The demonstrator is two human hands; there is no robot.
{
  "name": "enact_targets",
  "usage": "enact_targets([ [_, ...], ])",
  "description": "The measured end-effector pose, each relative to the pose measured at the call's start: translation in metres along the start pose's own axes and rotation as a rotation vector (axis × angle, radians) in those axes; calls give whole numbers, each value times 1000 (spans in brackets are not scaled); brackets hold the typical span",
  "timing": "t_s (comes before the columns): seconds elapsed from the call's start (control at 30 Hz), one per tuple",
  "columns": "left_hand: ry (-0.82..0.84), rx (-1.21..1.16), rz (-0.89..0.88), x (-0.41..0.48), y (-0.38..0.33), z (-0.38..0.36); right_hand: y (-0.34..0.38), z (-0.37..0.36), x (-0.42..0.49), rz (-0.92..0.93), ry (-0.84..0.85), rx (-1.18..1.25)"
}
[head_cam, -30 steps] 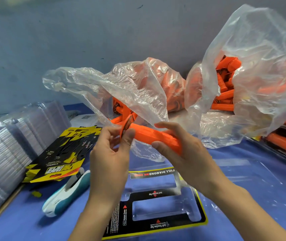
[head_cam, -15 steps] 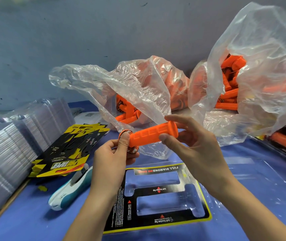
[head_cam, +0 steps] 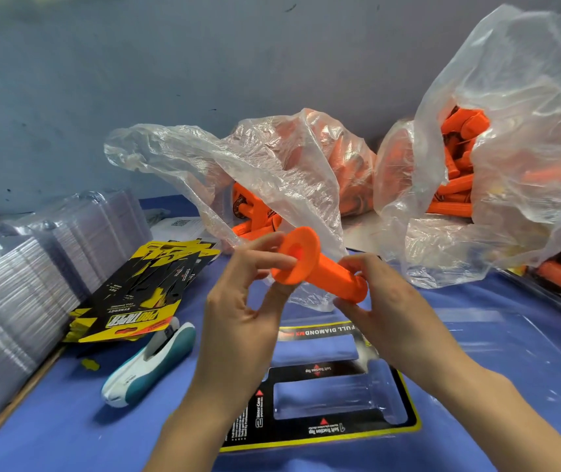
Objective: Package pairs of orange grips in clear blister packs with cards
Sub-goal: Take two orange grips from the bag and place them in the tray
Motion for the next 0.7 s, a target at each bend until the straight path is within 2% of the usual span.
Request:
enact_targets([
  [0.13, 74, 95, -163, -5, -21, -12, 7, 2, 0, 73, 8, -52],
  [0.33, 89, 154, -181, -6, -23, -12, 6, 6, -1, 82, -5, -48],
  [0.4, 63, 211, -99, -5, -12, -7, 1, 7, -1, 43, -17, -6],
  [0.47, 5, 245, 87, -5, 7, 1, -4, 12, -2, -9, -52, 75],
  [0.57, -89, 146, 350, -7, 35, 12, 1, 17, 0, -33, -57, 213],
  [0.7, -131, 102, 449, -7, 46, 18, 14, 26, 1, -8, -110, 362],
])
Point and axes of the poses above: each hand's wrist, its own x-axis towards the middle knuckle, its own z-axis out of the back of the hand, y = z × x, the point moved 7 cm from there along x, towards the middle knuckle, and after that the axes turned 5 degrees about -x, right-handed, at the moved point
